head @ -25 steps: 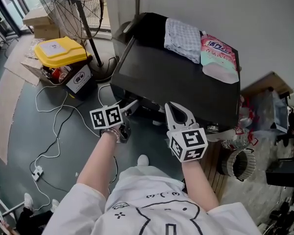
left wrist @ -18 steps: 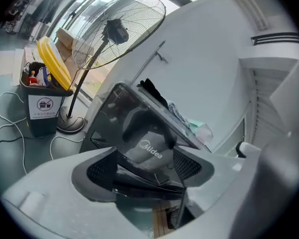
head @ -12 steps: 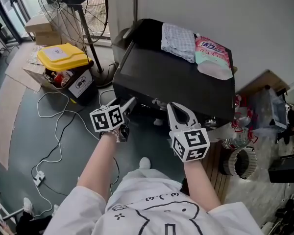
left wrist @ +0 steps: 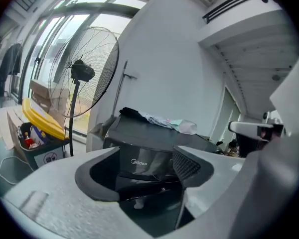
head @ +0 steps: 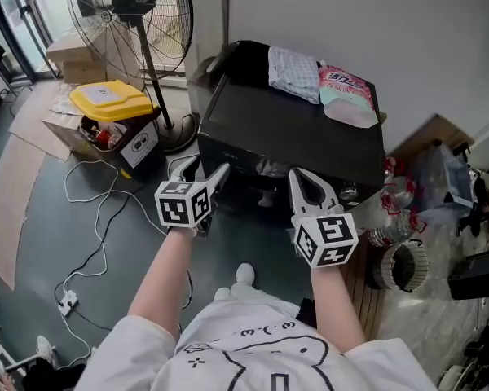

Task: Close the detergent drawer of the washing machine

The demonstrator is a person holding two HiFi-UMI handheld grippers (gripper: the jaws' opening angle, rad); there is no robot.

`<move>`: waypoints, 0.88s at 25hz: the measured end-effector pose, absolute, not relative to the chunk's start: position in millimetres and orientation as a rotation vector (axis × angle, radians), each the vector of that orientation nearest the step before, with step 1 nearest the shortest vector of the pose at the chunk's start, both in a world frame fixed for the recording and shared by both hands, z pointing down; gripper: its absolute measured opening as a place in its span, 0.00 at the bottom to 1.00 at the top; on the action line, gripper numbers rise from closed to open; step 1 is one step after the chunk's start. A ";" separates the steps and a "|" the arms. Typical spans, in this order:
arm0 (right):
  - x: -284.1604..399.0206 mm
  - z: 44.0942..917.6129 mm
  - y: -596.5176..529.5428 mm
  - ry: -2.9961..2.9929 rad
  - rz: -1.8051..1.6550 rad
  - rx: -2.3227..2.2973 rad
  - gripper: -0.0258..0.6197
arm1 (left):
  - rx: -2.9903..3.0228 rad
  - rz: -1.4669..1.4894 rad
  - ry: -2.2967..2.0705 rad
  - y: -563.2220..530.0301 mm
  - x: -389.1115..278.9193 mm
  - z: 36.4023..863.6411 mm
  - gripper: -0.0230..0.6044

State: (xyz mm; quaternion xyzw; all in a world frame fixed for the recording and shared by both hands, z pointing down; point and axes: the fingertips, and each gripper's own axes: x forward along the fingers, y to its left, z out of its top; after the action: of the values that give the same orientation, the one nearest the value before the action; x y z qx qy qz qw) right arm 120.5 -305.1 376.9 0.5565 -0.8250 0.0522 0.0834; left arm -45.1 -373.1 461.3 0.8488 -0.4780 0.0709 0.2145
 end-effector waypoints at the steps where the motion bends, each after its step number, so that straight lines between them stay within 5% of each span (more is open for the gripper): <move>1: 121.4 371.7 -302.2 -2.460 0.144 1.679 0.04 | 2.385 0.199 -1.331 -369.4 -46.2 453.8 0.58; 8: 116.8 340.8 -278.1 -2.351 -0.075 1.650 0.04 | 2.533 0.172 -1.418 -340.7 -63.6 404.7 0.36; 12: 113.0 326.4 -267.4 -2.361 -0.101 1.675 0.04 | 2.600 0.125 -1.526 -325.7 -78.7 377.7 0.08; 22: 88.7 309.1 -246.3 -2.378 -0.169 1.644 0.04 | 2.740 0.114 -1.611 -300.8 -93.4 326.4 0.06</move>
State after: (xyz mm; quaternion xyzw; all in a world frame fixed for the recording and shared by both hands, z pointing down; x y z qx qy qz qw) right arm 88.7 -246.3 309.1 0.5635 -0.8149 -0.0580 0.1227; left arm -93.4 -300.8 326.4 0.8614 -0.5063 0.0359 -0.0193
